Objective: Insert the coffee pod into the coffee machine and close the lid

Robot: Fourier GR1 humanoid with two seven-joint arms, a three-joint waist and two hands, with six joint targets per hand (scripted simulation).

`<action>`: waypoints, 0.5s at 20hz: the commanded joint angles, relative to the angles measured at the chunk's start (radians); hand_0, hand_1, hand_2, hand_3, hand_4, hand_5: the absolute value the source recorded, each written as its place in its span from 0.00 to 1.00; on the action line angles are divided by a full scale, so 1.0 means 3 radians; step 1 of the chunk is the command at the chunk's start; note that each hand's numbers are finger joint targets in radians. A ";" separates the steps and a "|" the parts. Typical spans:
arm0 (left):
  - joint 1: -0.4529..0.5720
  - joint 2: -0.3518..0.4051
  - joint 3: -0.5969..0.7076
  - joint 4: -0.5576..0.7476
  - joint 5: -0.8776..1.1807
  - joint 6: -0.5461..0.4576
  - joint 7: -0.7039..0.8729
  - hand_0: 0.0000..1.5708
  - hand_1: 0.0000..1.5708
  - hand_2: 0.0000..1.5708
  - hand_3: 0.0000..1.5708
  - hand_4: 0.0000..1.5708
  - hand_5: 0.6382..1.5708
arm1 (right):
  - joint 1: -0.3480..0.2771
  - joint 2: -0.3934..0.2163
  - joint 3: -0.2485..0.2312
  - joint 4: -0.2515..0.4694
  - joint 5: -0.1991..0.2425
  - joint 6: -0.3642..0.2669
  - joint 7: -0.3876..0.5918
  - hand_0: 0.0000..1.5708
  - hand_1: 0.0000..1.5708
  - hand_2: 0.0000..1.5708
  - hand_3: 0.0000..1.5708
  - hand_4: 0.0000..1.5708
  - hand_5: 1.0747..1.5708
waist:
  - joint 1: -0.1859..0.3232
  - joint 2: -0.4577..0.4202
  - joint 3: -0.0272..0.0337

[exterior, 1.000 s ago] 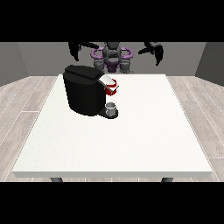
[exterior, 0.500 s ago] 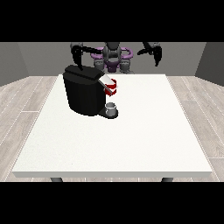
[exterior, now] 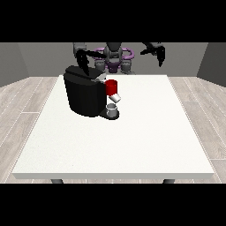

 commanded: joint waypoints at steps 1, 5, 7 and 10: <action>0.0140 0.0051 -0.0004 -0.0181 0.0027 0.0021 0.0019 0.00 0.00 0.00 0.00 0.24 1.00 | -0.0185 0.0102 0.0118 0.0036 0.0079 -0.0077 0.0050 0.00 0.00 0.00 0.00 0.00 1.00 | -0.0043 0.0077 0.0002; 0.0046 0.0000 -0.0048 -0.0332 -0.0034 0.0184 0.0191 0.00 0.00 0.00 0.00 0.23 1.00 | -0.0283 0.0054 0.0078 0.0099 0.0074 -0.0074 -0.0008 0.00 0.00 0.00 0.00 0.11 1.00 | -0.0009 0.0188 0.0002; 0.0167 0.0089 -0.0028 -0.0306 0.0004 0.0050 -0.0108 0.00 0.00 0.00 0.00 0.20 1.00 | -0.0353 -0.0023 0.0060 0.0072 0.0061 -0.0012 -0.0017 0.00 0.00 0.00 0.00 0.13 1.00 | -0.0006 0.0279 0.0002; 0.0168 0.0162 0.0063 -0.0257 -0.0003 0.0104 -0.0077 0.00 0.00 0.00 0.00 0.20 1.00 | -0.0403 -0.0038 0.0094 -0.0030 0.0075 -0.0004 0.0051 0.00 0.00 0.00 0.00 0.13 1.00 | -0.0004 0.0317 0.0002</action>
